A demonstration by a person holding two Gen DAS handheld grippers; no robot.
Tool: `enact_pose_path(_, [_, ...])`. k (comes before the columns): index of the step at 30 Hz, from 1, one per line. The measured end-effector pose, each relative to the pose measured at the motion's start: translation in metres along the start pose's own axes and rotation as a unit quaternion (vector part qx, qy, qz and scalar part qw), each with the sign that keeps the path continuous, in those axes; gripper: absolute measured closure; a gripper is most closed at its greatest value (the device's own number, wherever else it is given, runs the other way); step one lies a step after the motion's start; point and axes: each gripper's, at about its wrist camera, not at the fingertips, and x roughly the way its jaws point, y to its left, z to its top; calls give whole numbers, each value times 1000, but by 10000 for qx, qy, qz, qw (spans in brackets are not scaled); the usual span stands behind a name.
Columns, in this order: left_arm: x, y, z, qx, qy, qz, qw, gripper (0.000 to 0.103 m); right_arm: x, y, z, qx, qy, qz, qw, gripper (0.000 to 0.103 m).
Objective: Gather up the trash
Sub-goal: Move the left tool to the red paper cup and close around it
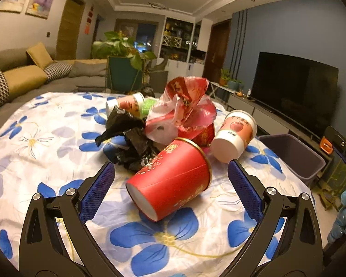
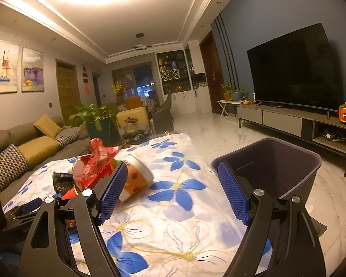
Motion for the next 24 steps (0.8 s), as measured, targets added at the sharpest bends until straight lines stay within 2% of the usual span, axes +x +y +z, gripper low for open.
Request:
enact_pose_path(5, [9,11,-1,30,91,-21,10000,6,6,11,-3,-72,62,70,9999,24])
enact_pose_path(9, [15,16,1,65,156,-205,9996,6,12,19,-6,-122,118,130,9998,24])
enact_pose_path(18, [40,32,5,-232,665,-961,9929,7,25,29,-11,-167,236,235,9993,24])
enact_pose_path(21, [45,28,2,-140,804,-1108,9905,17,30,33,-12,-177,281,265,9991,24])
enact_pose_path(23, [48,26,1,-116,874,-1164,9893,30,32,35,-13,-199,303,286,9989,24])
enact_pose_path(24, [50,27,1,-128,901,-1222,9883,31,32,36,-14,-208,314,299,9988,24])
